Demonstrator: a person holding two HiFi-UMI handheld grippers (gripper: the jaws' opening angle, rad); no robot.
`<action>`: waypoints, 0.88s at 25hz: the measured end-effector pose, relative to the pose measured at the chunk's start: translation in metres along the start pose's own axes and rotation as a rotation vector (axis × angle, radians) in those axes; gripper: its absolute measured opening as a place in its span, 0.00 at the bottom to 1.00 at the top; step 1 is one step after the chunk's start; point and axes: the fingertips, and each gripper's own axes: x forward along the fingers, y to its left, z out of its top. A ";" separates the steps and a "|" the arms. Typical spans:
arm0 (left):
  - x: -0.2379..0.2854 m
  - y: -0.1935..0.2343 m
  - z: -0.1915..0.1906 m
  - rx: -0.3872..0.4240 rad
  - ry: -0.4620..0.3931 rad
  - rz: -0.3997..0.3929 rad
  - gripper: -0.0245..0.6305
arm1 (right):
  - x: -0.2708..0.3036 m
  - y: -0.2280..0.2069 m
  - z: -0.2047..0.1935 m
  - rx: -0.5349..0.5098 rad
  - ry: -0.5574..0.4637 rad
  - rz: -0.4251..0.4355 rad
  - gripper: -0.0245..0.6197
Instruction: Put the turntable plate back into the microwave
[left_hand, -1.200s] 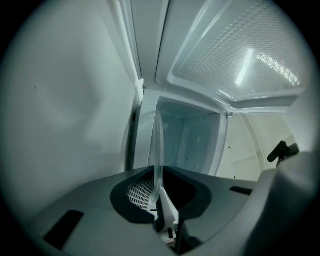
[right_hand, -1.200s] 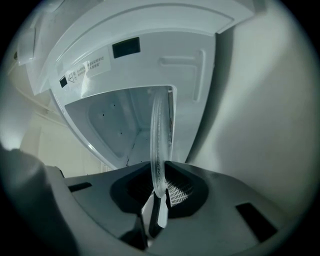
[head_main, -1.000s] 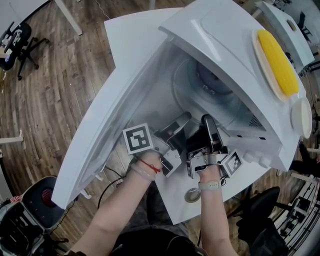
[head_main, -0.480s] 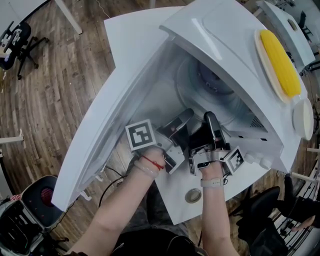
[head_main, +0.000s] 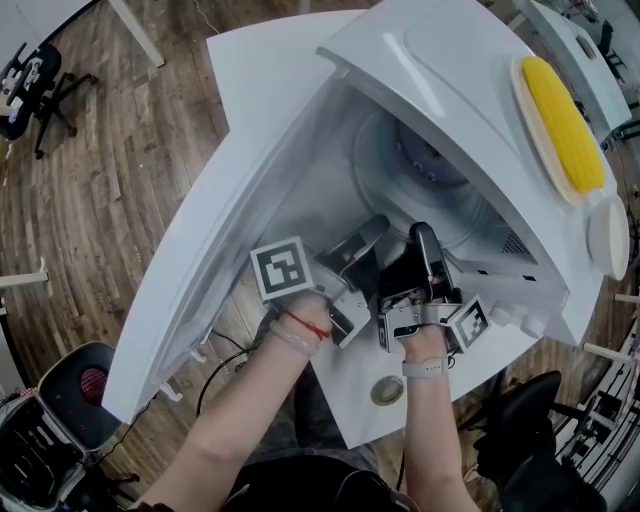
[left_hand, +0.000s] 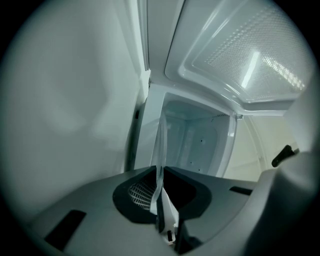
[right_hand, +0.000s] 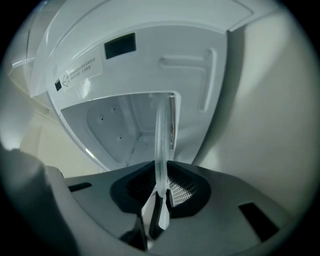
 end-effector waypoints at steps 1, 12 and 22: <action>0.001 0.000 -0.001 -0.001 0.000 -0.002 0.11 | -0.002 0.000 0.001 0.003 -0.005 0.002 0.13; 0.009 0.001 0.008 -0.016 -0.027 -0.005 0.11 | -0.015 0.000 -0.001 0.058 -0.027 -0.021 0.13; 0.024 -0.011 0.008 0.031 0.003 -0.026 0.11 | -0.010 0.007 0.011 0.068 -0.078 -0.007 0.12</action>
